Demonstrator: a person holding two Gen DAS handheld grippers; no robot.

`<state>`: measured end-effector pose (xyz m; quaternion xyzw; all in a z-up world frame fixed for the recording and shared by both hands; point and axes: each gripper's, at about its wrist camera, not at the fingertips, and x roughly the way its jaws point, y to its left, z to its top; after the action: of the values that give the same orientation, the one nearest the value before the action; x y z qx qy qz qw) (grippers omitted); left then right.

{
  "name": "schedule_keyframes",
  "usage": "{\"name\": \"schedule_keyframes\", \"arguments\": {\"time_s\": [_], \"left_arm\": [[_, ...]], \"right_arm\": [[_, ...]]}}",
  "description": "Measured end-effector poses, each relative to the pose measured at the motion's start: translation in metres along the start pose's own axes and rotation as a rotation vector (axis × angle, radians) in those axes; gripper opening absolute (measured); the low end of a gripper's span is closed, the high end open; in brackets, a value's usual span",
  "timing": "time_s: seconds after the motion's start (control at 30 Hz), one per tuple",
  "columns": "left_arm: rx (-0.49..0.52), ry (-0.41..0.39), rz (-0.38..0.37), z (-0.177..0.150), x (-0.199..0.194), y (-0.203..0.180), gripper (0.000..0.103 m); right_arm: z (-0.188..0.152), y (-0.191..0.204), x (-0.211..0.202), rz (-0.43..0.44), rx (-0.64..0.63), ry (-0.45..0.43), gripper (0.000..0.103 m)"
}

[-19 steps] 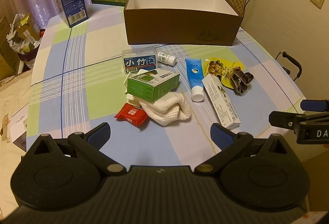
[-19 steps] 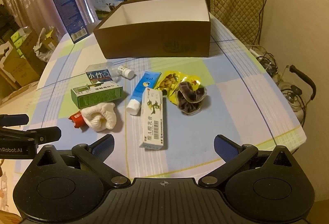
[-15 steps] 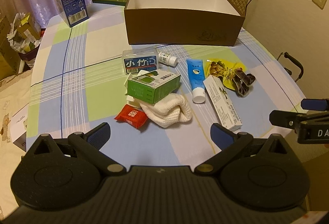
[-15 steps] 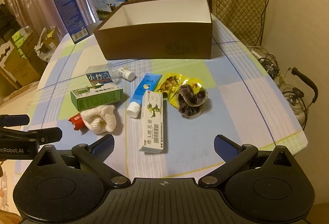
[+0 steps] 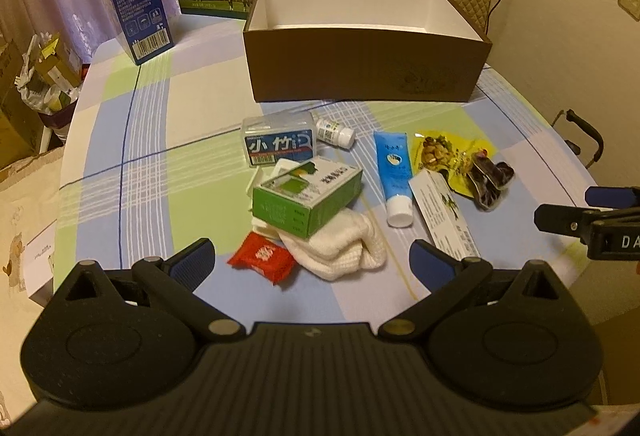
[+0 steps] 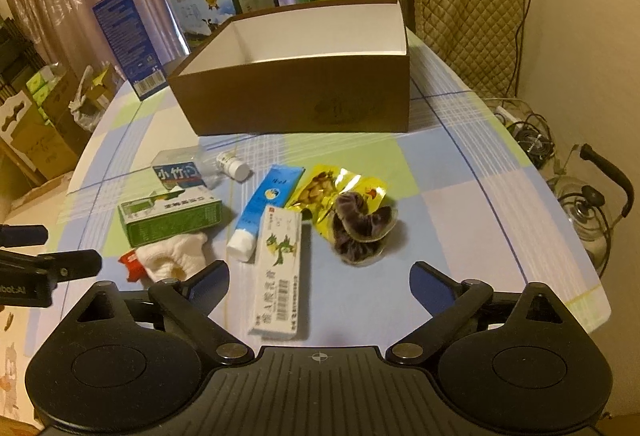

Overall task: Organize objects
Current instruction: 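Reach left tool toward green spray box while right tool reaches toward fungus bag, then grasp green spray box with left tool while right tool grasps dark fungus bag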

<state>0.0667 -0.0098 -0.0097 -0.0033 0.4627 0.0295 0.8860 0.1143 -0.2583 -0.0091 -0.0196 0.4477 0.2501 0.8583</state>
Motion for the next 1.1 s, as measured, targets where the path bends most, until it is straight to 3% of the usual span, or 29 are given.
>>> {"name": "schedule_keyframes", "arguments": {"time_s": [0.57, 1.1], "left_arm": [[-0.035, 0.02, 0.052, 0.024, 0.034, 0.006, 0.102], [-0.047, 0.044, 0.082, 0.034, 0.058, 0.01, 0.102]], "right_arm": [[0.013, -0.048, 0.058, 0.027, 0.02, -0.006, 0.077], [0.021, -0.049, 0.111, 0.018, -0.047, 0.059, 0.063]]}}
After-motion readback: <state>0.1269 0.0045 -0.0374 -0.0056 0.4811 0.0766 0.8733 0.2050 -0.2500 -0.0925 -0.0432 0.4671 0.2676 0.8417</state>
